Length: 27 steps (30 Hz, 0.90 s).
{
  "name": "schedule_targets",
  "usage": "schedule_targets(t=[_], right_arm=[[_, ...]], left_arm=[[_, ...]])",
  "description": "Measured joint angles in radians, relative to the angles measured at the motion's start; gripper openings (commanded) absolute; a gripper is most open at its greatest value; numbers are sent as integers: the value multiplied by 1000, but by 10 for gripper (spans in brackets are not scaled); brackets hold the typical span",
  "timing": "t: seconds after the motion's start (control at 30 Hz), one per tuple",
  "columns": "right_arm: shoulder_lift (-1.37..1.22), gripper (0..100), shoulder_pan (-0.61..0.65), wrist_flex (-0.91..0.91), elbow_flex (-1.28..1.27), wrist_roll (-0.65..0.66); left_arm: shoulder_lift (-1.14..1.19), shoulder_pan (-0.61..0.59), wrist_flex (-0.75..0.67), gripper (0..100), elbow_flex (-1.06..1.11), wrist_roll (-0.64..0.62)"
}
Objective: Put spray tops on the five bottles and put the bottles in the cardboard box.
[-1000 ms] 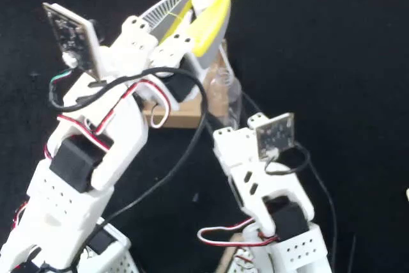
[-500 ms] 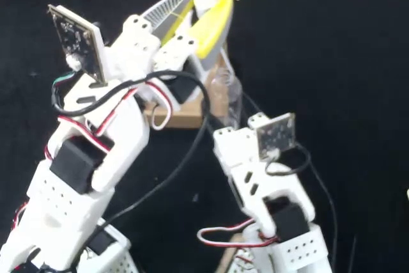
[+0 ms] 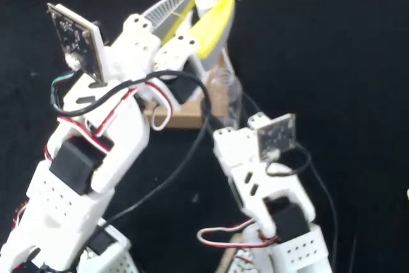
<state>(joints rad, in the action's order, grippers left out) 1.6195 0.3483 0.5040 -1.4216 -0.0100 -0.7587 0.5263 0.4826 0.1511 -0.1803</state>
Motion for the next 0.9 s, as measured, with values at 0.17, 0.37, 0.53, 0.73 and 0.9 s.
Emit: schedule_targets(t=[0.17, 0.37, 0.53, 0.73, 0.9], right_arm=[[0, 11, 2, 0, 0, 0], [0, 11, 2, 0, 2, 0], [0, 11, 3, 0, 2, 0], [0, 11, 3, 0, 2, 0], [0, 11, 3, 0, 2, 0]], left_arm=[[0, 2, 0, 30, 0, 2], [2, 2, 0, 30, -28, 5], [2, 2, 0, 30, -63, 6], [2, 2, 0, 30, -49, 6], [2, 0, 0, 30, 23, 6]])
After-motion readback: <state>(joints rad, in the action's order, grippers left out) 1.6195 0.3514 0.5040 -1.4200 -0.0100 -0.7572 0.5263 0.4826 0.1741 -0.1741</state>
